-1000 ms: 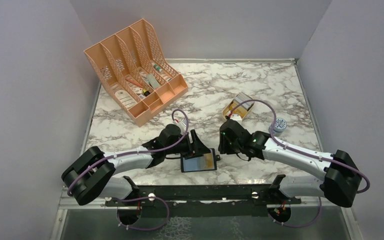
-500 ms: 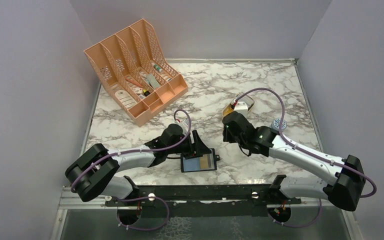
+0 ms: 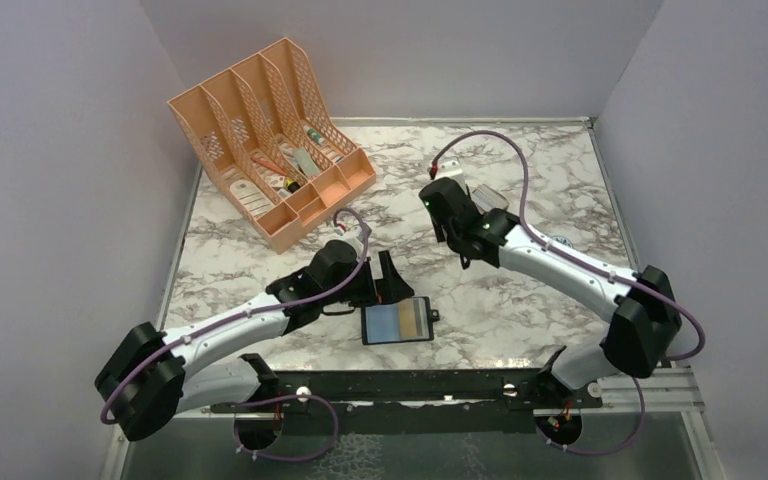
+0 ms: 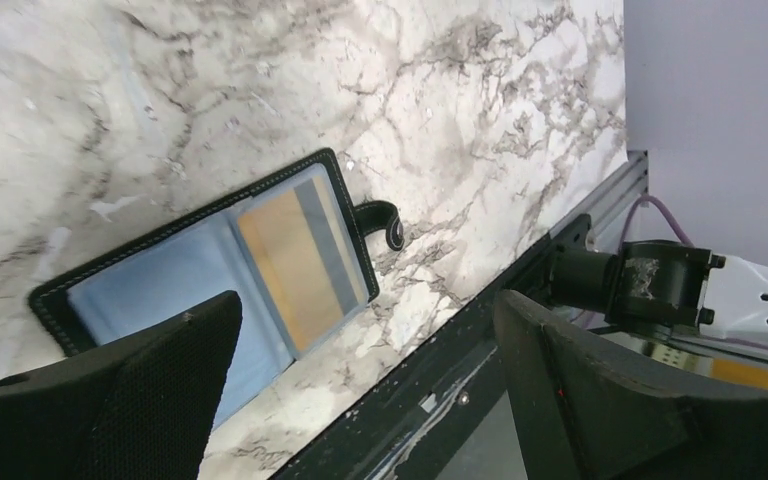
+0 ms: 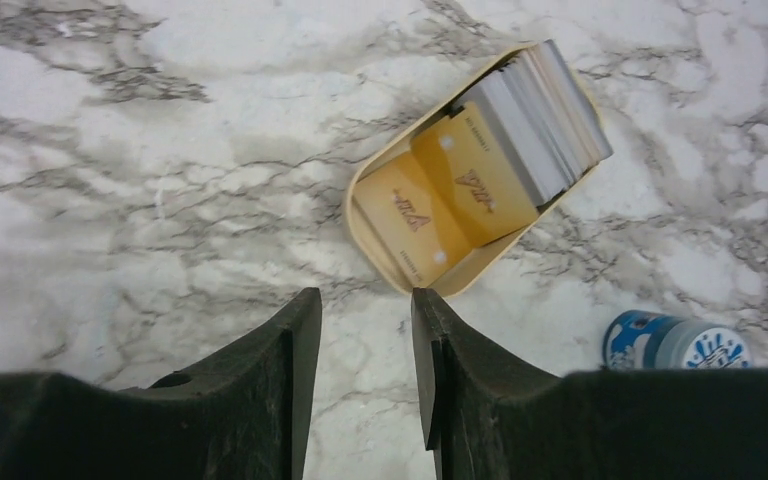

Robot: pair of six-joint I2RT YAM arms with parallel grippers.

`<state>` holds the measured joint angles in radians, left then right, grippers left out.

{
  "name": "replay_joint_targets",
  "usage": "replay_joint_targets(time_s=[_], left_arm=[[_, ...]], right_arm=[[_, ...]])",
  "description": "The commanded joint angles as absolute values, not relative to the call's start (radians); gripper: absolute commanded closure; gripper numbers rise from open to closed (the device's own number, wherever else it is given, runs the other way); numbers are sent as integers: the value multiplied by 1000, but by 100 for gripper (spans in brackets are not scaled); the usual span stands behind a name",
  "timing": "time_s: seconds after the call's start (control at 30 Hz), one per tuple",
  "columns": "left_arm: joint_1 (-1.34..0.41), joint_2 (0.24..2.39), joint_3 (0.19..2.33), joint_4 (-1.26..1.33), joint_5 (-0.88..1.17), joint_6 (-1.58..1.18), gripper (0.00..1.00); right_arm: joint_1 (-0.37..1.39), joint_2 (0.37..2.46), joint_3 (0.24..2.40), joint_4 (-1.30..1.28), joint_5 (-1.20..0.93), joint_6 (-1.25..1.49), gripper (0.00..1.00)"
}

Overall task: Put the credit cards into the card holder
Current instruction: Turn over the card slot in the card holder, then pick up the credit card from the storage box.

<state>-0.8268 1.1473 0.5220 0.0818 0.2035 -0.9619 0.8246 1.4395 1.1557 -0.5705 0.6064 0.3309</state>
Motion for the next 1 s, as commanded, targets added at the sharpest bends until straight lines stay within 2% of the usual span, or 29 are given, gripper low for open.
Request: replay_joint_targets(time_s=[0.0,0.13,0.27,0.4,0.8,0.97], left_arm=[[-830,1042,613,-182,64,-816,1],[-828,969,684,-337,-9,-732,1],[-828,909,737,-447,-86,-659,1],[-825,858,748,-482,-123,-622,1],[-824,774,741,-505,-158,-610,1],[-823,752,735,-510,-171,-616,1]], right_arm=[[733,1558,1243,-541,692,178,60],[630,1666,1301,-552,641,102,56],[579,1781,1341,-574,677,33,42],[530,1842,1363,-572,671,-6,35],[515,1972,1382,-518,755,-104,33],[515,1996,1388,-510,848,-99,37]])
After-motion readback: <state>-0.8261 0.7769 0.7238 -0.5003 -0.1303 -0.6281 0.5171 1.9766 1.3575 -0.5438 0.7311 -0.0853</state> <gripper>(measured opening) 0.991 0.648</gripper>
